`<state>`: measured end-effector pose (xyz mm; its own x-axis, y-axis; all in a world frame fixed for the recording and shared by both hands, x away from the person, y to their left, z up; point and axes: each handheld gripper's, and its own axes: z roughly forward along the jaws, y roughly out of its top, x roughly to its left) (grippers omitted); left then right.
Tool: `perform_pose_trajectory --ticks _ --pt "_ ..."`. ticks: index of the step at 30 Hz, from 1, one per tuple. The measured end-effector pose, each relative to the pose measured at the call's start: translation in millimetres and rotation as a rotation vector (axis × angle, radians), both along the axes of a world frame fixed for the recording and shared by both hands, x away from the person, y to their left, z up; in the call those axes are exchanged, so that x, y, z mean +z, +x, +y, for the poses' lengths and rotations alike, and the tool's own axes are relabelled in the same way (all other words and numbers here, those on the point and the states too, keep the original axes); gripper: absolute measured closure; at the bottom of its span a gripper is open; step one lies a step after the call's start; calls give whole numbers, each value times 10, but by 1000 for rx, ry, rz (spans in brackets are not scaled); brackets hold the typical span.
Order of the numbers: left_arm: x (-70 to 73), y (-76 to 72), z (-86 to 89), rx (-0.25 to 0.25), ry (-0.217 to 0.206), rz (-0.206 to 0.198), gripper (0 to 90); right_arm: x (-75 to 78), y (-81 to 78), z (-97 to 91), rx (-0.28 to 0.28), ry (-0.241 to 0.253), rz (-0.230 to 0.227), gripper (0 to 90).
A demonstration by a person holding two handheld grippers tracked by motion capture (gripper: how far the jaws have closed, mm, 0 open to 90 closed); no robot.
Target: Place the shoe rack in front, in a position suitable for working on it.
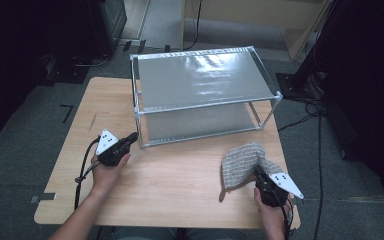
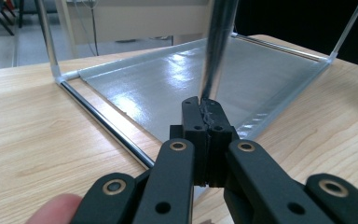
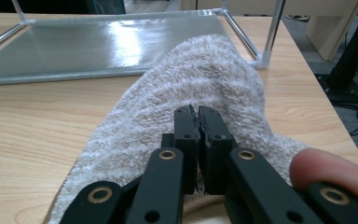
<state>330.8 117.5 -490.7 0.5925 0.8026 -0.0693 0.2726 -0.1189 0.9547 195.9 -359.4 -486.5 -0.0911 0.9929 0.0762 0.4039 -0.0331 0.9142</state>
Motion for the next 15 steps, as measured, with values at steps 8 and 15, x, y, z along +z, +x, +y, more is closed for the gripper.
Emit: perform_pose_trajectory --ticks 8,15 --pt "15 -7 3 -49 -77 -32 571 7 -12 -1 0 17 -5 790" --pt "-9 52 -71 -30 -37 -8 588 8 -58 -5 -9 27 -2 754"
